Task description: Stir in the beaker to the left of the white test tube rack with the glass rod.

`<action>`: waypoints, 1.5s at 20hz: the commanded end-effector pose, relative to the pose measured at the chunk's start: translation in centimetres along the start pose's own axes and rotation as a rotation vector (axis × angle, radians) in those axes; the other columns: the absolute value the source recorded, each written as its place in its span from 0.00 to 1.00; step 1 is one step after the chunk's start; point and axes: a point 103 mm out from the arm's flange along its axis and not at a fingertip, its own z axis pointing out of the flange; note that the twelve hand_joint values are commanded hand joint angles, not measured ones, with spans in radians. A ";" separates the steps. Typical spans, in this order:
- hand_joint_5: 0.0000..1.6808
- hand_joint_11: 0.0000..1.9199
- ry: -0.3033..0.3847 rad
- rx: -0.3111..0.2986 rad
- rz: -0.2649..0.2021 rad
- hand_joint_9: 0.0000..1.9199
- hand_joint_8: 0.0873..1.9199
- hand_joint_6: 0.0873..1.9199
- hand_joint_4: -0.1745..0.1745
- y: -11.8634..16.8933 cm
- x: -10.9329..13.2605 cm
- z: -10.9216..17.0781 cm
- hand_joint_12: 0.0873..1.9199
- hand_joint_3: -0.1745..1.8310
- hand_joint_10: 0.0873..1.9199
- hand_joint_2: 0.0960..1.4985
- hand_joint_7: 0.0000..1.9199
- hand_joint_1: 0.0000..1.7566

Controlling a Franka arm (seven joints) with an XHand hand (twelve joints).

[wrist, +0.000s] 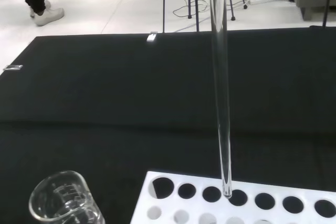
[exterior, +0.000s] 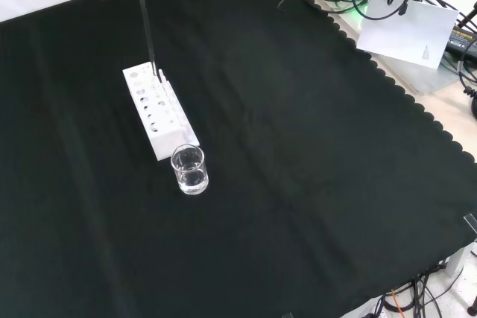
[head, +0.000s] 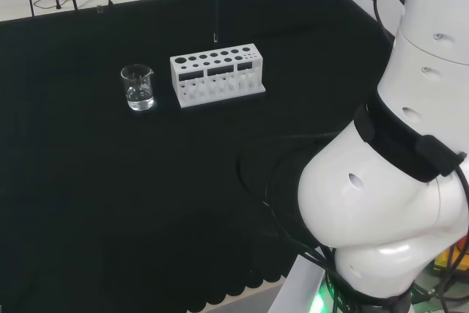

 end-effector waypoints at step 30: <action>0.59 0.71 0.020 0.056 -0.290 0.86 0.58 0.31 0.00 5.2 12.2 4.0 0.31 0.09 0.33 0.71 0.56 0.73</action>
